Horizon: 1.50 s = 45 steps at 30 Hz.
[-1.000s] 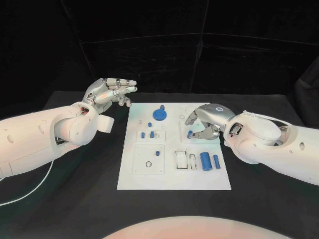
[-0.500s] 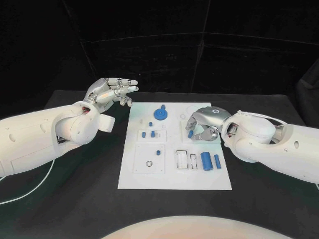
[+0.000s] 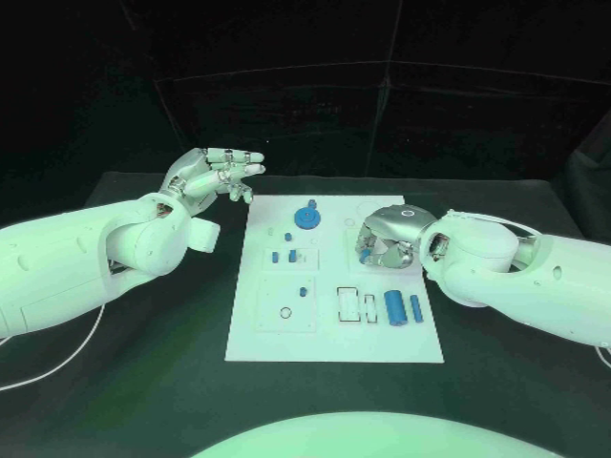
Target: Assemble the parts on the task board
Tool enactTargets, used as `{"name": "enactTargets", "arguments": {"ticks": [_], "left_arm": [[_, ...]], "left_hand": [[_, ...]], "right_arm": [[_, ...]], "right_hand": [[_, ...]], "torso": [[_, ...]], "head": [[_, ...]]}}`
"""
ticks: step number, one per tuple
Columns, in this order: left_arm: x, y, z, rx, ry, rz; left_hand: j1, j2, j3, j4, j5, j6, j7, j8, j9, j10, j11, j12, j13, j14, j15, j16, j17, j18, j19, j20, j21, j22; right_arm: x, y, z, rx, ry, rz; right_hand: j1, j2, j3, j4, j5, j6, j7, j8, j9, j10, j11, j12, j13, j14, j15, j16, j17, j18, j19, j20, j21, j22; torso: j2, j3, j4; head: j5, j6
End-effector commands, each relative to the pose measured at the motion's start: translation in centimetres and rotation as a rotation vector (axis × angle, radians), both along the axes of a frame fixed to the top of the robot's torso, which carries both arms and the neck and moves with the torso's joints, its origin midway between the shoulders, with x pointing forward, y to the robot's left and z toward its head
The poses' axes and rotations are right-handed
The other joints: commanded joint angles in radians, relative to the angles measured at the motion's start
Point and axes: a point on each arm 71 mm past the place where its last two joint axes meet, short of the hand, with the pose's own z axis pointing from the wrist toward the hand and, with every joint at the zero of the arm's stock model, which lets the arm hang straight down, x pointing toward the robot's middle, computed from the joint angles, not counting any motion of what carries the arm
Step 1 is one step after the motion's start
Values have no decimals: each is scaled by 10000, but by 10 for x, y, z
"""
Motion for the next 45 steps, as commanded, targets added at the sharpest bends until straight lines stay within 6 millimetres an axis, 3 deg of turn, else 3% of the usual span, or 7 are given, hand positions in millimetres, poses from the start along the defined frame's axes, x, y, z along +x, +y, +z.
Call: {"name": "enactTargets", "arguments": {"ticks": [1,14,22,29,35,40,45], "left_arm": [[0,-1,1,-84,15,-106],[1,0,1,-65,45,-92],[1,1,1,-52,46,-60],[1,2,1,-45,43,-37],[1,2,1,-48,43,-45],[0,1,1,-58,39,-65],[0,-1,1,-75,37,-113]], "left_hand": [[46,47,-13,-50,-34,0,39,61,-7,-36,27,64,-16,-77,9,-33,-6,130,-52,3,-10,-8],[46,47,-13,-50,-34,0,39,61,-7,-36,27,64,-16,-77,9,-33,-6,130,-52,3,-10,-8],[41,53,-19,-47,-35,-2,42,65,-7,-40,30,71,-18,-81,10,-33,-12,131,-53,4,-16,-12],[41,53,-19,-47,-35,-2,42,65,-7,-40,30,71,-18,-81,10,-33,-12,131,-53,4,-16,-12],[41,53,-19,-47,-35,-2,42,65,-7,-40,30,71,-18,-81,10,-33,-12,131,-53,4,-16,-12],[41,53,-19,-47,-35,-2,42,65,-7,-40,30,71,-18,-81,10,-33,-12,131,-53,4,-16,-12],[44,66,-19,-46,-34,-2,43,70,-7,-44,30,78,-19,-81,11,-27,-8,131,-54,5,-21,-16]], "right_arm": [[1,1,0,-176,-50,55],[1,4,3,210,-437,117],[-10,4,15,1162,-901,287],[-23,6,28,2029,-1155,513],[-35,20,36,2663,-1127,1023],[-42,43,38,3133,-795,1627],[-44,69,34,3322,-443,2208]], "right_hand": [[68,18,150,-31,-53,89,-14,3,7,97,8,-89,16,188,-51,47,27,-21,91,-8,73,32],[24,-65,480,-124,-53,193,25,-25,-1,268,17,-265,24,192,-41,140,113,-44,146,-9,167,155],[5,-102,674,-202,-49,318,48,-9,8,433,10,-328,37,207,-44,227,199,-74,233,-11,280,309],[3,-130,729,-233,-43,329,59,-19,5,446,17,-367,35,209,-41,247,217,-78,242,-11,297,330],[18,-143,850,-294,-16,362,83,-32,2,489,30,-426,35,211,-33,285,252,-83,253,-6,323,361],[20,-148,892,-317,1,374,98,-37,1,508,35,-447,36,211,-29,297,262,-84,256,-4,332,372],[9,-164,917,-331,13,367,111,-51,-4,507,46,-473,34,210,-23,304,264,-84,253,-1,335,373]], "torso": [[-1,0,-7],[-12,-6,-7],[-19,6,-22],[-9,-2,7],[-6,-5,-7],[-10,-26,4],[-6,-16,22]], "head": [[-4,-7],[-36,-19],[-29,-12],[-47,-8],[3,-32],[48,-61],[127,-106]]}}
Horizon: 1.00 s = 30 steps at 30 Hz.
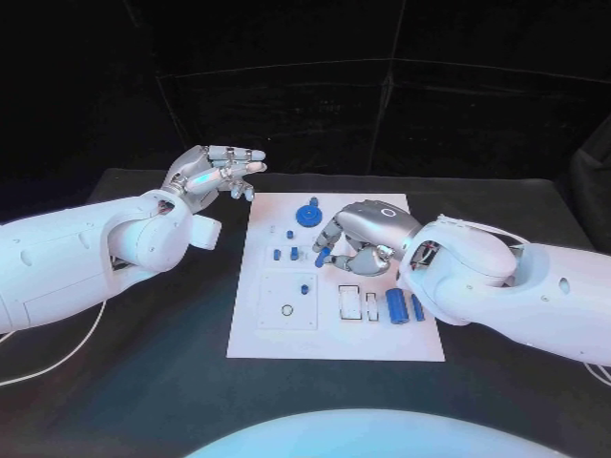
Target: Assemble the parts on the task board
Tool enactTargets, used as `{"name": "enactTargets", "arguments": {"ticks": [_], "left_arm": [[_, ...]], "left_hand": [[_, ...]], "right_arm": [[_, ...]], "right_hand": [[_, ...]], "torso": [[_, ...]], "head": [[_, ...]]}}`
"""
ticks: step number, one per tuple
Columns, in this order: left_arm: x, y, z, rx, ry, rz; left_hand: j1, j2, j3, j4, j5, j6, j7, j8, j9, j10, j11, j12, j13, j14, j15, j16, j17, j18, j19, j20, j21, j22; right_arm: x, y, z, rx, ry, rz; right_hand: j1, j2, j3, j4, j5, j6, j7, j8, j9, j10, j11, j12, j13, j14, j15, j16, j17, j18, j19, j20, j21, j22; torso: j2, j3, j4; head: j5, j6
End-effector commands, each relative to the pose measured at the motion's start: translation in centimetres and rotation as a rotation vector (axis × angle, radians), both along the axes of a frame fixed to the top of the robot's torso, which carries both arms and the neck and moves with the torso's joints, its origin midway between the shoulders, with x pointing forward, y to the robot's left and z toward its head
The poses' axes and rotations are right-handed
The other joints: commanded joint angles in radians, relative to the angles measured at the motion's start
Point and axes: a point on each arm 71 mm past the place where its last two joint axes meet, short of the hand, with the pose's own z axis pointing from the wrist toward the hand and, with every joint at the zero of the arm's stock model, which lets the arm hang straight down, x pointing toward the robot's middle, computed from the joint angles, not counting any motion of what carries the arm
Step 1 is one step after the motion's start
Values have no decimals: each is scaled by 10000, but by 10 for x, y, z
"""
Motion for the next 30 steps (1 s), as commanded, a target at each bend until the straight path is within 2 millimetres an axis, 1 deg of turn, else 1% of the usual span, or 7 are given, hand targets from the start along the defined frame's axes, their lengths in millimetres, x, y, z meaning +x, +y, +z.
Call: {"name": "enactTargets", "arguments": {"ticks": [1,5,8,16,19,22,30], "left_arm": [[0,-3,1,-108,-24,-124],[-1,-4,2,-116,-27,-143],[-1,-4,2,-122,-29,-156],[-1,-7,2,-153,-34,-226],[-1,-8,2,-154,-34,-234],[-1,-8,2,-157,-33,-241],[-1,-8,2,-156,-28,-251]], "left_hand": [[44,66,-19,-47,-34,-2,43,34,-7,-44,30,39,-12,-81,11,-28,-10,131,-54,5,-21,-9],[44,66,-19,-47,-34,-2,43,34,-7,-44,30,39,-12,-81,11,-28,-10,131,-54,5,-21,-9],[44,66,-19,-47,-34,-2,43,34,-7,-44,30,39,-12,-81,11,-28,-10,131,-54,5,-21,-9],[44,66,-19,-47,-34,-2,43,34,-7,-44,30,39,-12,-81,11,-28,-10,131,-54,5,-21,-9],[44,66,-19,-47,-34,-2,43,34,-7,-44,30,39,-12,-81,11,-28,-10,131,-54,5,-21,-9],[44,66,-19,-47,-34,-2,43,34,-7,-44,30,39,-12,-81,11,-28,-10,131,-54,5,-21,-9],[44,66,-19,-47,-34,-2,43,34,-7,-44,30,39,-12,-81,11,-28,-10,131,-54,5,-21,-9]], "right_arm": [[-2,13,-3,333,290,509],[-5,28,-13,225,585,880],[-8,36,-22,56,796,1107],[-12,50,-43,-505,1167,1466],[-13,53,-47,-637,1189,1542],[-14,56,-48,-708,1218,1629],[-16,59,-50,-873,1296,1780]], "right_hand": [[-9,-72,72,-7,50,49,10,-24,-3,61,-6,-74,11,210,-23,55,8,-82,43,2,34,10],[-21,-90,105,-27,68,32,26,-45,-10,52,7,-110,8,206,-13,58,3,-81,35,8,33,6],[-31,-97,116,-32,75,26,33,-53,-12,48,13,-125,7,205,-8,61,5,-80,31,11,32,4],[-43,-103,129,-38,83,19,37,-62,-15,41,20,-143,6,202,-3,57,-5,-81,31,15,36,9],[-50,-102,144,-42,88,12,42,-70,-18,35,24,-158,5,200,1,59,-5,-80,28,18,35,7],[-51,-101,146,-43,89,12,42,-71,-18,35,25,-160,5,200,2,61,-3,-80,27,19,35,7],[-53,-100,149,-44,90,12,43,-72,-18,35,26,-163,5,201,3,64,0,-80,27,20,35,7]], "torso": [[1,-6,24],[5,-6,12],[2,-7,-12],[3,7,-9],[1,20,-13],[2,11,1],[10,15,-13]], "head": [[55,-53],[109,-115],[172,-110],[211,-130],[237,-141],[223,-144],[262,-157]]}}
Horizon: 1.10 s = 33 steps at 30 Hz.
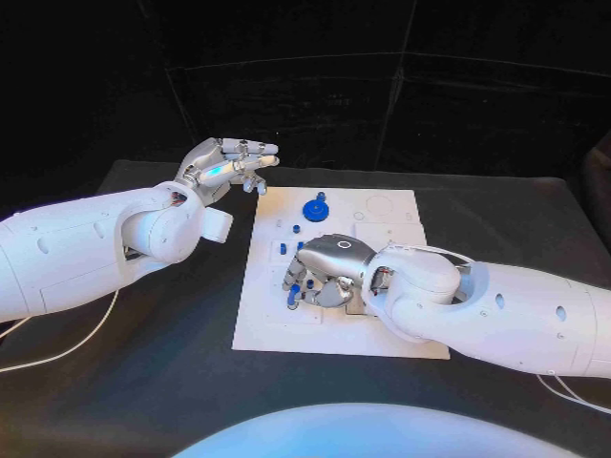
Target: Assemble the parts on the task board
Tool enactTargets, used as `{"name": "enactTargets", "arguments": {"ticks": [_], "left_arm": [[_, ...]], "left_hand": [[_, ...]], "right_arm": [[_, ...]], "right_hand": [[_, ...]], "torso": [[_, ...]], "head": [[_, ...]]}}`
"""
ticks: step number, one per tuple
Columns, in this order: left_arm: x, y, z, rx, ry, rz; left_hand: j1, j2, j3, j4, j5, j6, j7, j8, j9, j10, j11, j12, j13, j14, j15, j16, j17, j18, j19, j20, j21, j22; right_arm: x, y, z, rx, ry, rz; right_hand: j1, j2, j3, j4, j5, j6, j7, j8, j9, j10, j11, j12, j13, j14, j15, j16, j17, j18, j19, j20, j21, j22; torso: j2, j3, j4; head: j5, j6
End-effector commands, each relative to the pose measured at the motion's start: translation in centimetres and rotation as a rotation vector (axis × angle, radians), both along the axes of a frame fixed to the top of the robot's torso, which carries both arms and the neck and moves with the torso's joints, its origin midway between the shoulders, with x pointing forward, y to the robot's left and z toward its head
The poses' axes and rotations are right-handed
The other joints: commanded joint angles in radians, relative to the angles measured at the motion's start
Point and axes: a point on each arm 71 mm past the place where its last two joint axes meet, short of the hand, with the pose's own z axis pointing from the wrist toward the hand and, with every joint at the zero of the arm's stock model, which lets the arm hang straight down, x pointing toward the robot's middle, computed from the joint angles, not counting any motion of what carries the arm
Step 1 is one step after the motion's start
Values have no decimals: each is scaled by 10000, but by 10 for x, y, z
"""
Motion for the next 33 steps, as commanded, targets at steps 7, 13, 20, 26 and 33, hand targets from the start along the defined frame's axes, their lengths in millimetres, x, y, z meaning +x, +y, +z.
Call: {"name": "enactTargets", "arguments": {"ticks": [7,13,20,26,33], "left_arm": [[0,-2,1,-103,-25,-121],[0,-3,1,-105,-19,-133],[0,-2,1,-100,-11,-131],[0,-2,1,-98,-6,-133],[1,-2,1,-98,1,-140]], "left_hand": [[44,66,-19,-47,-34,-2,43,35,-7,-44,30,39,-13,-81,10,-29,-11,131,-54,5,-21,-11],[44,66,-19,-47,-34,-2,43,35,-7,-44,30,39,-13,-81,10,-29,-11,131,-54,5,-21,-11],[44,66,-19,-47,-34,-2,43,35,-7,-44,30,39,-13,-81,10,-29,-11,131,-54,5,-21,-11],[44,66,-19,-47,-34,-2,43,35,-7,-44,30,39,-13,-81,10,-29,-11,131,-54,5,-21,-11],[44,66,-19,-47,-34,-2,43,35,-7,-44,30,39,-13,-81,10,-29,-11,131,-54,5,-21,-11]], "right_arm": [[-1,2,-3,-432,-38,269],[0,3,-4,-732,-189,216],[0,5,-6,-983,-391,240],[0,8,-6,-1100,-520,292],[-2,12,-7,-1297,-854,533]], "right_hand": [[-3,-42,63,-25,57,15,46,-68,-9,38,25,-76,9,200,5,69,4,-79,21,22,32,4],[-3,-42,63,-25,57,15,46,-68,-9,38,25,-76,9,200,5,69,4,-79,21,22,32,4],[-8,-40,74,-30,60,17,48,-70,-9,41,27,-83,10,195,7,58,-15,-78,16,24,30,0],[-8,-40,74,-30,60,17,48,-70,-9,41,27,-83,10,195,7,58,-15,-78,16,24,30,0],[-120,-129,83,-44,48,-18,56,-106,-19,20,45,-159,9,179,26,46,-48,-71,-11,43,19,-17]], "torso": [[1,3,1],[2,-2,5],[-1,-1,1],[-3,-5,8],[-1,-4,-4]], "head": [[9,-17],[3,-19],[20,-36],[17,-47],[17,-50]]}}
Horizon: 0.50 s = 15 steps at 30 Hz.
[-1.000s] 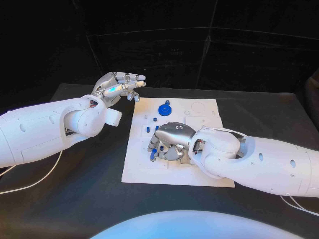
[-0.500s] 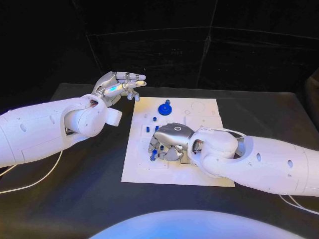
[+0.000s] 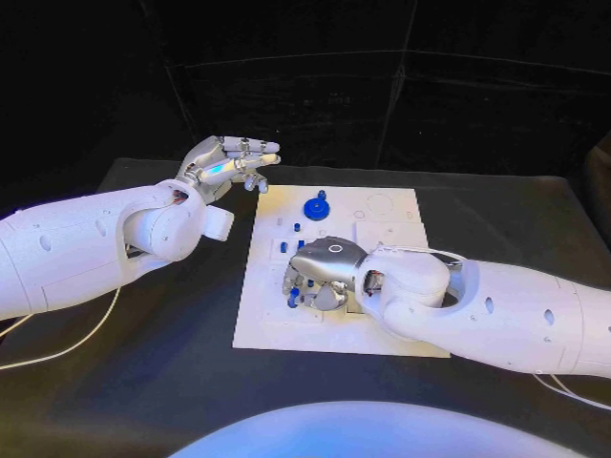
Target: Assemble the parts on the task board
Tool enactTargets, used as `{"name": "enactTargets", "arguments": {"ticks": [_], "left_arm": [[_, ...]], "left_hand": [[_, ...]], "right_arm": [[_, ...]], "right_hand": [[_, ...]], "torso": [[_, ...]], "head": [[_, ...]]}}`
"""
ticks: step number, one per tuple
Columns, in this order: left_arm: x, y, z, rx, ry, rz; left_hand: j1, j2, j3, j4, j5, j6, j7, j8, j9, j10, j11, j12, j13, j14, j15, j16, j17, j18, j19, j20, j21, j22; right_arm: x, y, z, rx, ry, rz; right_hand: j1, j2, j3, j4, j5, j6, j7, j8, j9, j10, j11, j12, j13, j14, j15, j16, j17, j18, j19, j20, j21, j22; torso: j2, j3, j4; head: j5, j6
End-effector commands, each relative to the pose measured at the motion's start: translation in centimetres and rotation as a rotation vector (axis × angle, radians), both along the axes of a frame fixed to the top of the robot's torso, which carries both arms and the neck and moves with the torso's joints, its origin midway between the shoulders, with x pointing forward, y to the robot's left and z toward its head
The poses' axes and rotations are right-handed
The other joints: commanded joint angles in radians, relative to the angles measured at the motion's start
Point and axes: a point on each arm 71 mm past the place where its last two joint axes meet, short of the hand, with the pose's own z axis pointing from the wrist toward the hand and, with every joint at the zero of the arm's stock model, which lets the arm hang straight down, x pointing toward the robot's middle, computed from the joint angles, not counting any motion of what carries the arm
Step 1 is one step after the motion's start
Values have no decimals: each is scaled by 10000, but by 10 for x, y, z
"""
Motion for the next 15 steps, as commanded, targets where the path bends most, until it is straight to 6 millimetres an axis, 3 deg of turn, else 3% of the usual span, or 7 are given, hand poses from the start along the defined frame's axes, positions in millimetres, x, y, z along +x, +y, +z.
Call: {"name": "enactTargets", "arguments": {"ticks": [1,3,8,12,15], "left_arm": [[0,-1,1,-92,-9,-109],[0,-1,1,-87,-4,-104],[0,-1,1,-76,4,-90],[1,0,1,-72,11,-89],[1,0,1,-69,14,-86]], "left_hand": [[44,66,-19,-47,-34,-2,43,35,-7,-44,30,39,-14,-81,10,-29,-11,131,-54,5,-22,-13],[44,66,-19,-47,-34,-2,43,35,-7,-44,30,39,-14,-81,10,-29,-11,131,-54,5,-22,-13],[44,66,-19,-47,-34,-2,43,35,-7,-44,30,39,-14,-81,10,-29,-11,131,-54,5,-22,-13],[44,66,-19,-47,-34,-2,43,35,-7,-44,30,39,-14,-81,10,-29,-11,131,-54,5,-22,-13],[44,66,-19,-47,-34,-2,43,35,-7,-44,30,39,-14,-81,10,-29,-11,131,-54,5,-22,-13]], "right_arm": [[-2,2,0,-363,-435,246],[-2,3,0,-386,-481,297],[-3,2,1,-283,-502,395],[-3,2,2,-30,-516,374],[-2,0,5,348,-616,298]], "right_hand": [[-90,-91,59,-20,14,-22,67,-61,-15,28,30,-87,-12,176,31,4,-21,-68,-23,48,12,-25],[-192,-164,38,-2,35,-85,75,-93,-27,-38,53,-155,-21,163,48,-14,-56,-63,-46,62,-3,-47],[-863,-655,-394,235,246,-568,100,-137,-71,-612,175,-404,-37,63,168,-219,-358,9,-286,166,-230,-355],[-1016,-755,-837,291,274,-896,98,-121,-62,-1126,228,-379,-27,-45,207,-503,-739,101,-551,212,-523,-742],[-1130,-766,-1577,386,333,-1280,148,-121,-61,-1772,319,-366,-24,-172,275,-910,-1256,204,-886,288,-939,-1273]], "torso": [[-1,-1,-8],[0,1,-6],[-6,-3,-7],[-5,0,-5],[-13,2,-10]], "head": [[-1,1],[-4,-2],[-9,4],[-12,15],[-24,31]]}}
